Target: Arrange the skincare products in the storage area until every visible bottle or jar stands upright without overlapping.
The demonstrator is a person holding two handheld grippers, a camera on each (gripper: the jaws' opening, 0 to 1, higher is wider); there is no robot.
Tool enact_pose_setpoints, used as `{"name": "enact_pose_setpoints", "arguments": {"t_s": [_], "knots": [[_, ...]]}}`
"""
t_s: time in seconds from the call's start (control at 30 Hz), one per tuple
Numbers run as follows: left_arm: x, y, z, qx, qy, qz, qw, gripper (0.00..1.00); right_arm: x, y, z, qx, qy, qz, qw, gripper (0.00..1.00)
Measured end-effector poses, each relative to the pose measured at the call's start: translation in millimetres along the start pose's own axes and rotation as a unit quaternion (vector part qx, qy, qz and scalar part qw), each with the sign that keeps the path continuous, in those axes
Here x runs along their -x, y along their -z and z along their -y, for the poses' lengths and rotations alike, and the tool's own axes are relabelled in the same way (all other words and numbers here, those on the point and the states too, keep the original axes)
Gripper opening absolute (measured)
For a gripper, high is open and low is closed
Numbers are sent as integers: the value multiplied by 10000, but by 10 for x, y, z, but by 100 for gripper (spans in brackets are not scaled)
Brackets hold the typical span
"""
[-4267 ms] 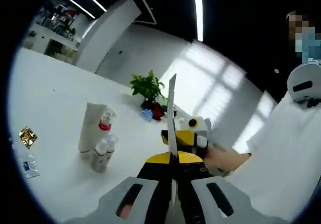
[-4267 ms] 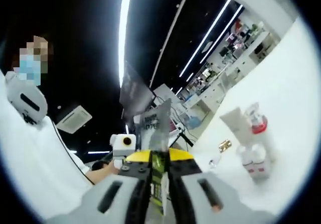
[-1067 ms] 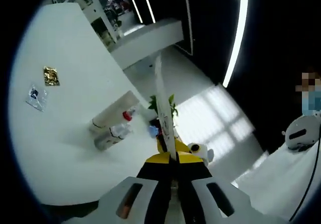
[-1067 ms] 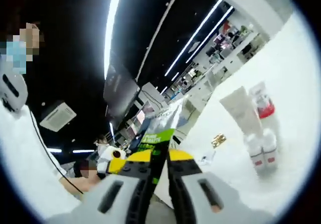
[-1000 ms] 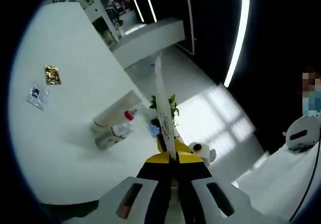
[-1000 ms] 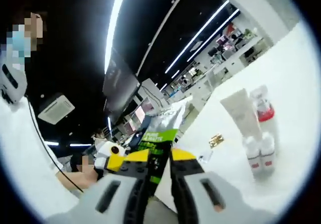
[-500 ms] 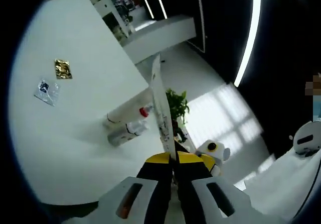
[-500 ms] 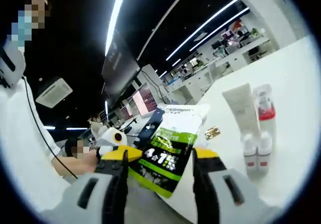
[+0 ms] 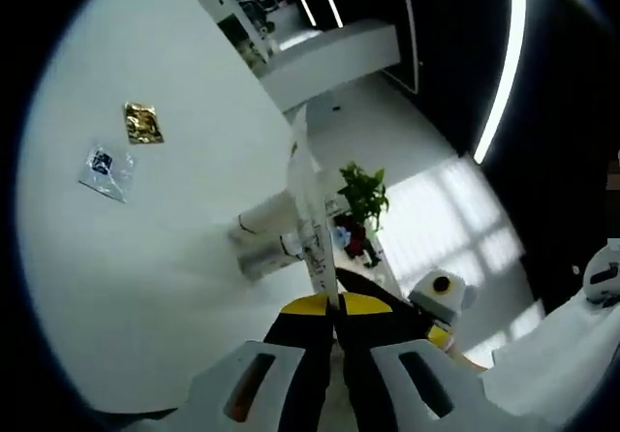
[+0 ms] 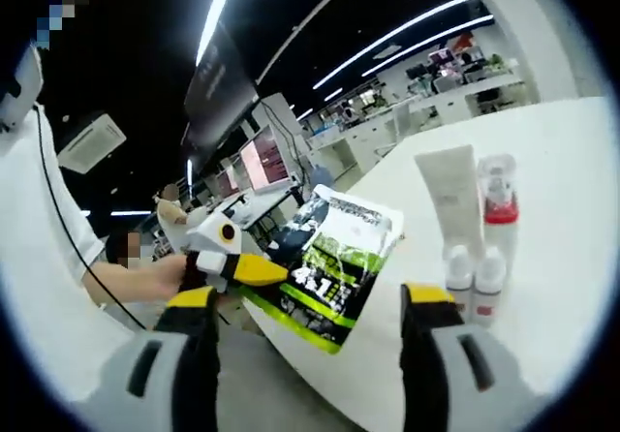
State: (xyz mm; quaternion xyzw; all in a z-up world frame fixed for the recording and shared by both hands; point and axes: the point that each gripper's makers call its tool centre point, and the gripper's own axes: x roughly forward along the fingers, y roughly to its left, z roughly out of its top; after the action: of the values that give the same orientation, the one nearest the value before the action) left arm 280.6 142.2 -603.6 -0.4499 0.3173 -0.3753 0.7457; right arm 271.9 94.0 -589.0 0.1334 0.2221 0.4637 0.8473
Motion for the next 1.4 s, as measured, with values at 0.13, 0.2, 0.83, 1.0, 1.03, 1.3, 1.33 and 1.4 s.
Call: {"name": "enact_pose_setpoints", "arguments": {"t_s": [0.13, 0.2, 0.83, 1.0, 1.03, 1.3, 1.33, 1.4], "knots": [[-44, 18, -84, 43, -88, -99, 9999, 0, 30, 35, 70, 15, 94, -50, 9999, 82], [-65, 25, -131, 67, -134, -147, 9998, 0, 56, 68, 122, 41, 190, -108, 9998, 83], [-248, 31, -571, 200, -542, -423, 9974, 0, 367, 234, 635, 51, 1008, -346, 9943, 98], [-316, 43, -673, 184, -655, -510, 9964, 0, 443, 240, 754, -1, 1187, -342, 9923, 99], [-326, 46, -685, 187, -664, -523, 9962, 0, 456, 247, 777, 4, 1228, -357, 9918, 99], [-399, 86, -820, 108, -819, -663, 9944, 0, 502, 255, 867, 93, 1360, -365, 9900, 99], [-406, 90, -830, 86, -835, -673, 9942, 0, 514, 258, 893, 73, 1389, -354, 9896, 99], [-418, 100, -856, 46, -865, -704, 9938, 0, 529, 245, 918, -7, 1414, -296, 9895, 99]]}}
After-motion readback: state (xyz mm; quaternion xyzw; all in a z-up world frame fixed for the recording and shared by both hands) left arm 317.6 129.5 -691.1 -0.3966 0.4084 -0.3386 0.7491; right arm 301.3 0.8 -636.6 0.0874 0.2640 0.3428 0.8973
